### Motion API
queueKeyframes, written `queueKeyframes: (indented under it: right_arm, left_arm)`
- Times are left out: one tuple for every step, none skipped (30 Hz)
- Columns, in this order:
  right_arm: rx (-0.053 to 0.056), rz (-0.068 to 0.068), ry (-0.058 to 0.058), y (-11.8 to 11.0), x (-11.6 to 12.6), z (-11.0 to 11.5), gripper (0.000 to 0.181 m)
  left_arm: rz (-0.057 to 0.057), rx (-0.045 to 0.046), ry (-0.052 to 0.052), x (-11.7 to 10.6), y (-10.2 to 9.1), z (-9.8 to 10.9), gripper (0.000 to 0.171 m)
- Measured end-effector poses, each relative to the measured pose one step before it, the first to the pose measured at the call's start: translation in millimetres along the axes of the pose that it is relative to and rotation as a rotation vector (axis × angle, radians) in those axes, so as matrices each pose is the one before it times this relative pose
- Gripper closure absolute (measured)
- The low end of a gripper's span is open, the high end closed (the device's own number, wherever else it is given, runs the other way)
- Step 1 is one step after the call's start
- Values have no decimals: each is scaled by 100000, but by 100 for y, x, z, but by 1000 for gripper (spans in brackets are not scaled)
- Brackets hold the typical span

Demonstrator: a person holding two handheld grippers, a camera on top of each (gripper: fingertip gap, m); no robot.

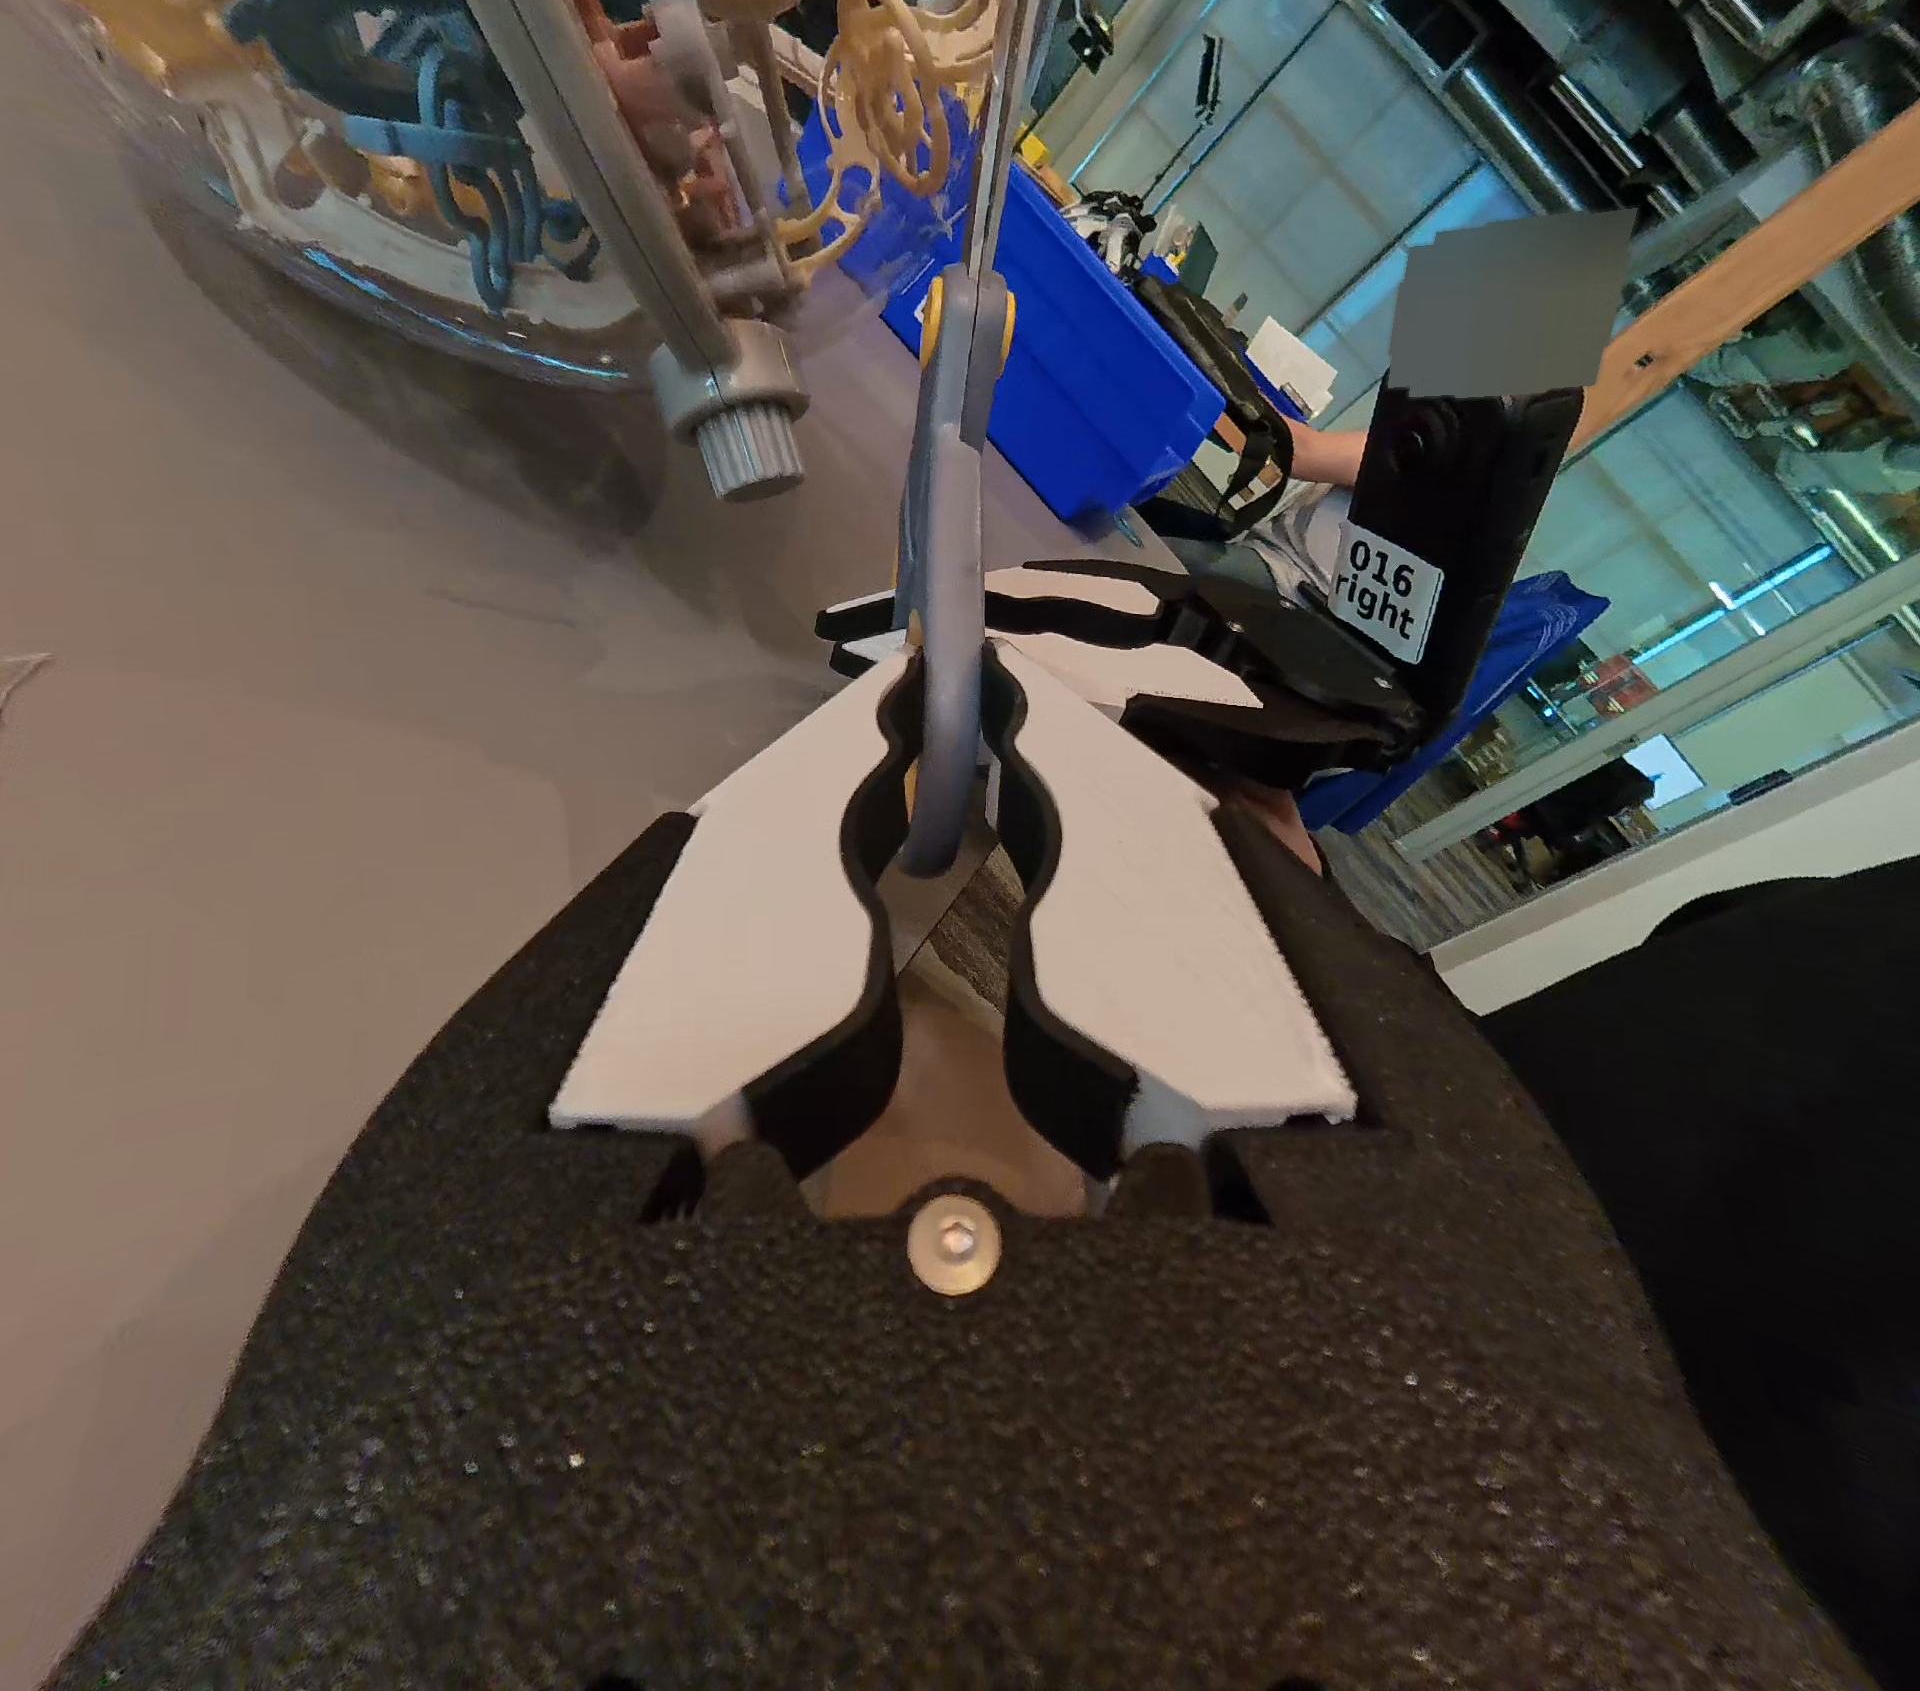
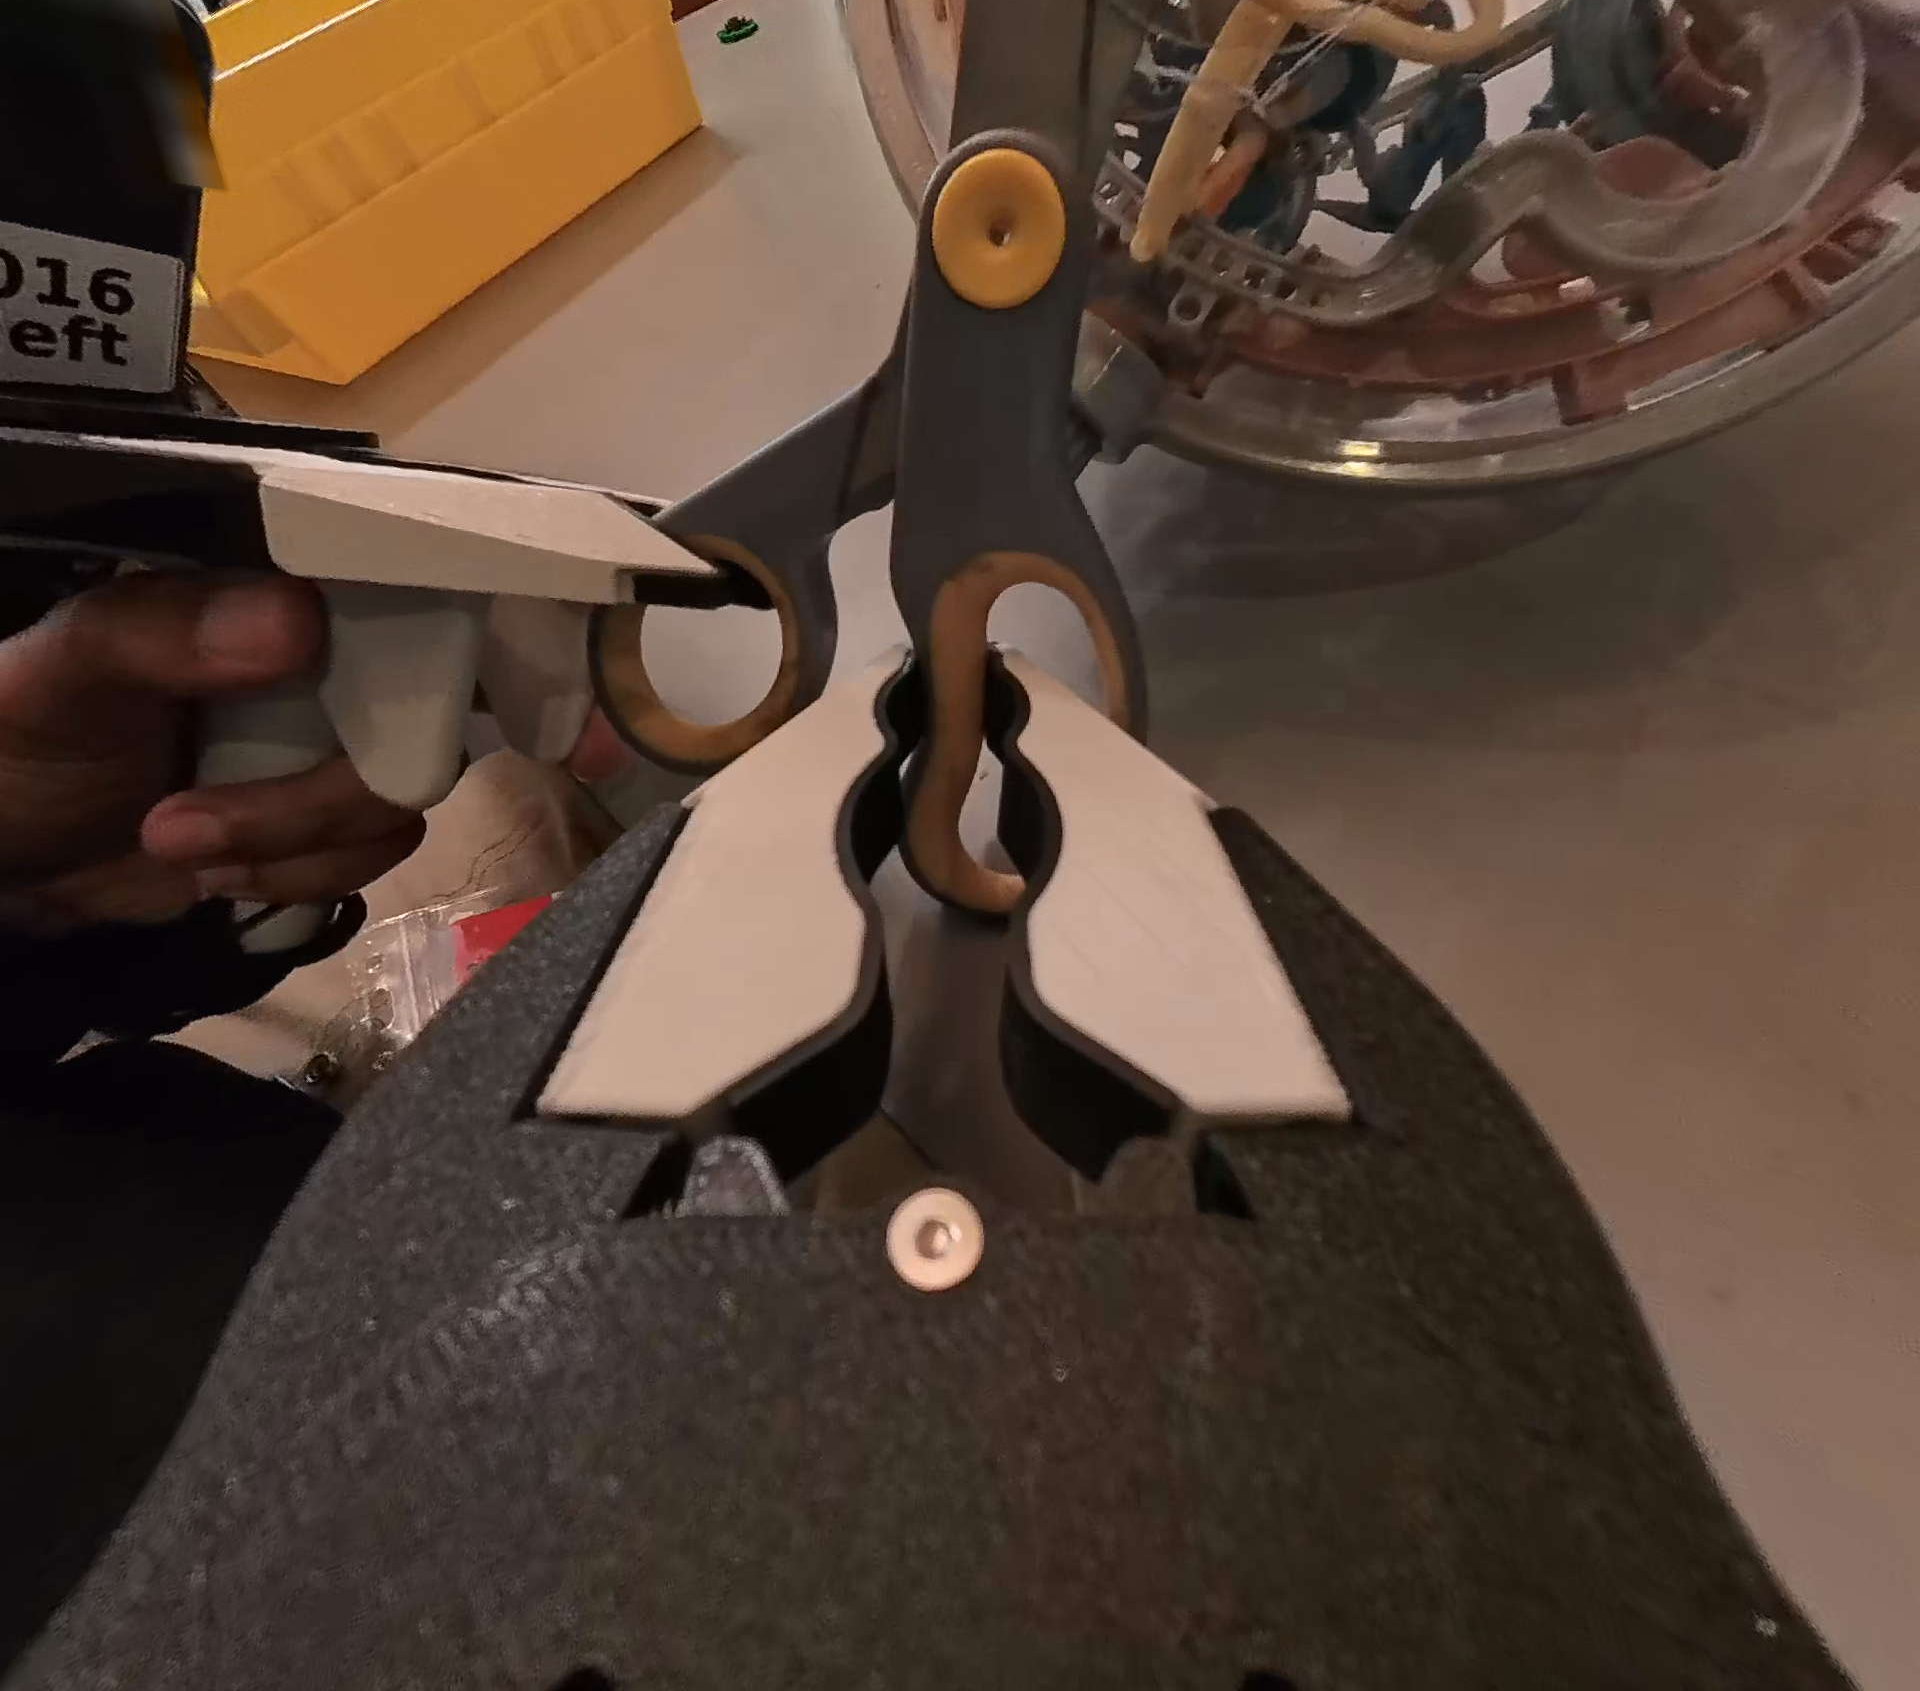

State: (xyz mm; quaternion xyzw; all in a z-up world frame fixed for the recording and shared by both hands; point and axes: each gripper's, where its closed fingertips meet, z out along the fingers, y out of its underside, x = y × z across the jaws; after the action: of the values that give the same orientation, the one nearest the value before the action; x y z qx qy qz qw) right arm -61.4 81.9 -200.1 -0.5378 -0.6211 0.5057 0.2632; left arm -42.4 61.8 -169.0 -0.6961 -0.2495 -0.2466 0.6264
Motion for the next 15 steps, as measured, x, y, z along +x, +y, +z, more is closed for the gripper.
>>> queueKeyframes:
  right_arm:
    - [-45,-437,-31,-11,-5,33,173]
    - [-78,-824,221,-5,13,24,173]
    - [-274,-1604,1049,-11,39,30,172]
    - [-668,-2823,2108,-7,74,42,173]
    - [-935,-2903,2268,29,65,53,172]
    - [-545,-2156,1405,13,22,21,173]
    - [36,-934,140,10,-15,17,173]
    - [207,-29,-377,-1,-48,26,172]
    - [233,-570,21,5,-30,21,173]
    - [19,-684,315,-3,-16,23,172]
    - [-68,-1065,349,8,-4,22,172]
    - [16,-440,-152,1,-35,27,172]
    - [190,246,-373,4,-42,41,173]
    - [486,565,-67,-12,-36,54,172]
    - [801,1651,-221,-22,1,71,171]
  left_arm:
    - [928,-425,-471,18,23,21,165]
    - [1333,-551,-1030,16,22,14,165]
    - [1098,-44,-1324,16,-4,30,166]
    - [464,206,-1032,10,-37,41,166]
    - [565,131,-938,-35,-28,18,166]
    - [800,-5,-752,-67,10,2,166]
    - [-389,-81,162,-28,29,-17,166]
    - [-1073,-255,633,23,52,-14,166]
    - [-475,-566,169,1,69,-16,166]
    - [781,-506,-737,-29,53,-8,166]
    - [839,-464,-790,-55,49,-15,166]
    - [212,-295,-49,-49,43,-8,166]
    - [-427,-182,577,-69,43,-34,166]
    - [-46,-335,234,-115,61,-49,165]
    - [339,-182,0,-103,46,-44,165]
